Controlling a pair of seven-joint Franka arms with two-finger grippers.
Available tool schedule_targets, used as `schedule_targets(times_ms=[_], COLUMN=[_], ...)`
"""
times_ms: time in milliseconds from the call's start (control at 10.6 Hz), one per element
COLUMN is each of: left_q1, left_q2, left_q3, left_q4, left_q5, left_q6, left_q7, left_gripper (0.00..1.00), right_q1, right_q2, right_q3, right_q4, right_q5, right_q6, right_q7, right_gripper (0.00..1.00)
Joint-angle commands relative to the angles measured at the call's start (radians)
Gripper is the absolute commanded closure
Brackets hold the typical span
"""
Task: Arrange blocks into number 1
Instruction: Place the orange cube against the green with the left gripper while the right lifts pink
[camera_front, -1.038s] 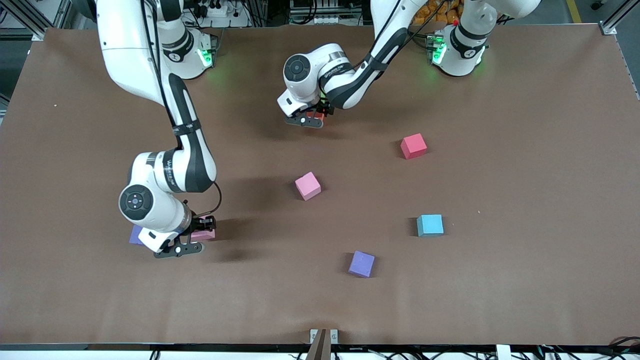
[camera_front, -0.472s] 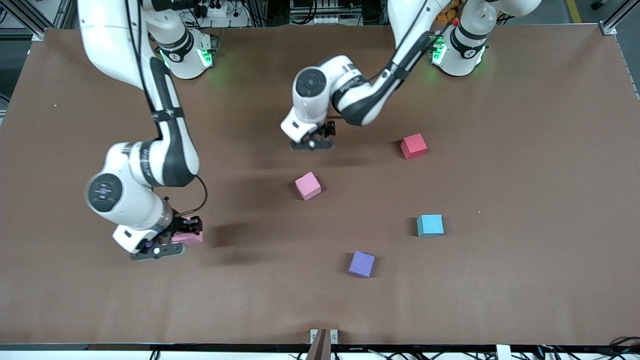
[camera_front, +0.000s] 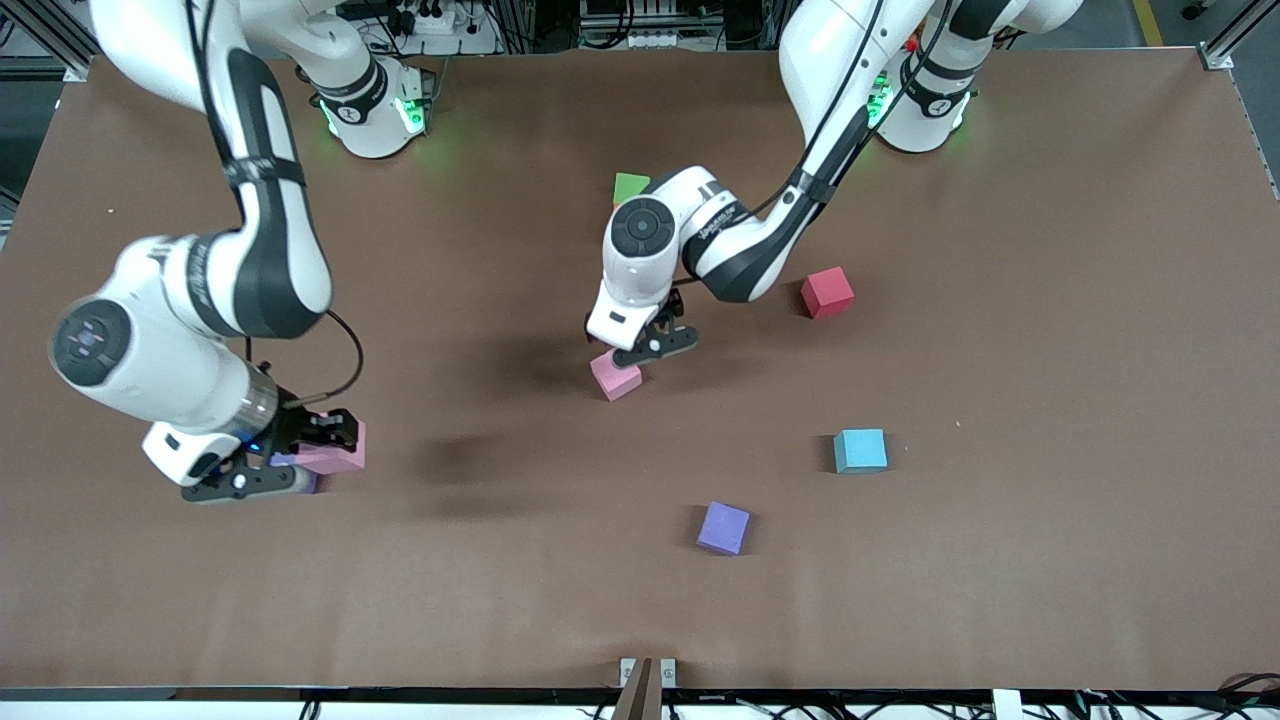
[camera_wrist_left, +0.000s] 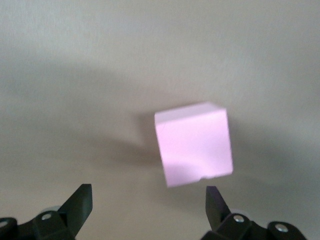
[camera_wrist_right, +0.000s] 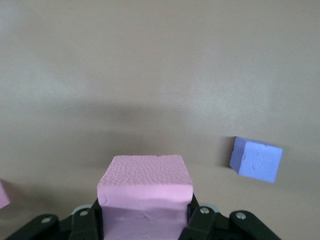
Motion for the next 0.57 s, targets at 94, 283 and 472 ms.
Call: schedule_targets(times_ms=[94, 283, 472], left_q1=[-0.017, -0.021, -0.021], left_q2=[0.081, 0.117, 0.125], left_q3=[0.037, 0.039, 0.039], left_q4=[0.148, 0.182, 0.184], left_q5=[-0.025, -0.023, -0.023], left_q6=[-0.01, 0.011, 0.031], left_q7=[-0.061, -0.09, -0.126], left_gripper=[0.0, 0.0, 0.0], right_q1=[0.027, 0.114, 0.16], right_q2=[-0.191, -0.237, -0.257], right_q3=[0.002, 0.007, 0.007], right_q4=[-0.165, -0.168, -0.169], right_q5=[-0.064, -0.192, -0.195], right_q6=[-0.003, -0.056, -0.101], right_q7=[0.097, 0.282, 0.33], right_gripper=[1.0, 1.0, 1.0])
